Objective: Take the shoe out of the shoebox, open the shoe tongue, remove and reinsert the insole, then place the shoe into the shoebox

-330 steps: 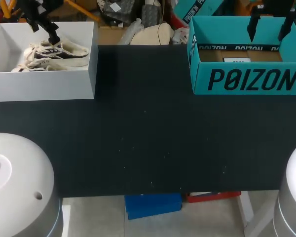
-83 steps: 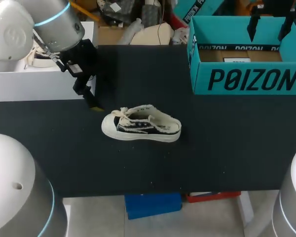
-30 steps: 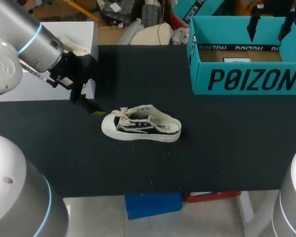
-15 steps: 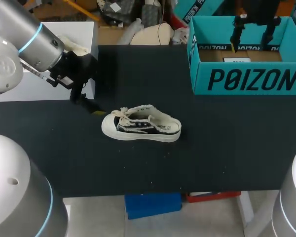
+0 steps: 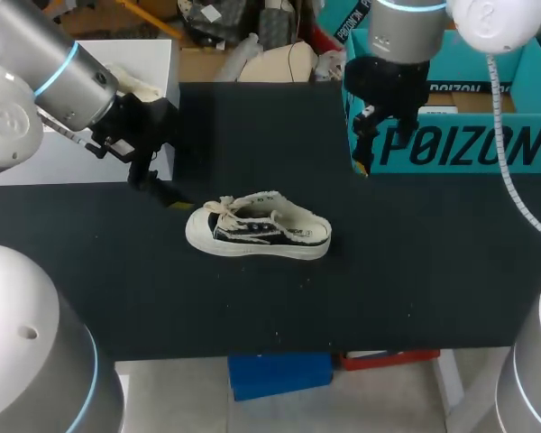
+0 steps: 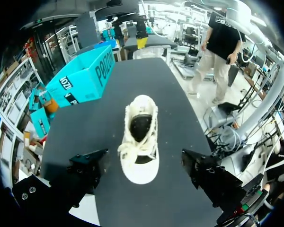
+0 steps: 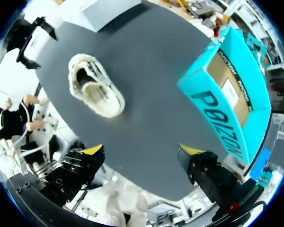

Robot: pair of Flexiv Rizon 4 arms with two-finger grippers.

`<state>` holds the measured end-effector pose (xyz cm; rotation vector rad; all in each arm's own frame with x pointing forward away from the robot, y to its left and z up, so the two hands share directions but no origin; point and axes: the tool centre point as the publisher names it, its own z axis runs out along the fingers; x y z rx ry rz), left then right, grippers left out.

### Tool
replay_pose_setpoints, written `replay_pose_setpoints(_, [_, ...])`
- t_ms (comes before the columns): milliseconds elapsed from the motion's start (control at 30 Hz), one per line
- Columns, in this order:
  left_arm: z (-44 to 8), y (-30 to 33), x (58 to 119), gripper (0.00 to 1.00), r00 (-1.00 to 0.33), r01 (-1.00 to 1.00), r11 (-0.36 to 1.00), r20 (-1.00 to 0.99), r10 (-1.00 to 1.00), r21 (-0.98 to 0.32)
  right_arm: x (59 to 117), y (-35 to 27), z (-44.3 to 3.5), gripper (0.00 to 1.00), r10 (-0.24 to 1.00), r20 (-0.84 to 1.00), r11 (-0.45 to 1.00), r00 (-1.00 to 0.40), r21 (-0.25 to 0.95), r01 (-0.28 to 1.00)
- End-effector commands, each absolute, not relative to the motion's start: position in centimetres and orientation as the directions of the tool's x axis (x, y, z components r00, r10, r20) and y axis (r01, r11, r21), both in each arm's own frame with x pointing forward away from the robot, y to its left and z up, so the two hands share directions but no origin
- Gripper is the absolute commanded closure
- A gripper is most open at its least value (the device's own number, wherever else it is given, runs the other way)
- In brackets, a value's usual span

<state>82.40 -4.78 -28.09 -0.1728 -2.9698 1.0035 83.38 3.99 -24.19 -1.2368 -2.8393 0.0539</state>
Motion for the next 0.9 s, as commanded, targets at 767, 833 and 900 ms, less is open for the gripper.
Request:
replay_pose_setpoints(767, [-28.2,-4.8,82.4,0.00,-0.994,0.105,0.789,-0.036,0.105,-0.606,81.6,9.4,-25.5,0.00,0.278,-0.019,0.959,-0.960,-0.055,0.279])
replay_pose_setpoints(833, [-28.2,-4.8,82.4,0.00,-0.994,0.105,0.789,-0.036,0.105,-0.606,81.6,9.4,-25.5,0.00,0.278,-0.019,0.959,-0.960,-0.055,0.279])
replay_pose_setpoints(900, [-28.2,-4.8,82.4,0.00,-0.994,0.105,0.789,-0.036,0.105,-0.606,81.6,9.4,-25.5,0.00,0.278,-0.019,0.959,-0.960,-0.055,0.279])
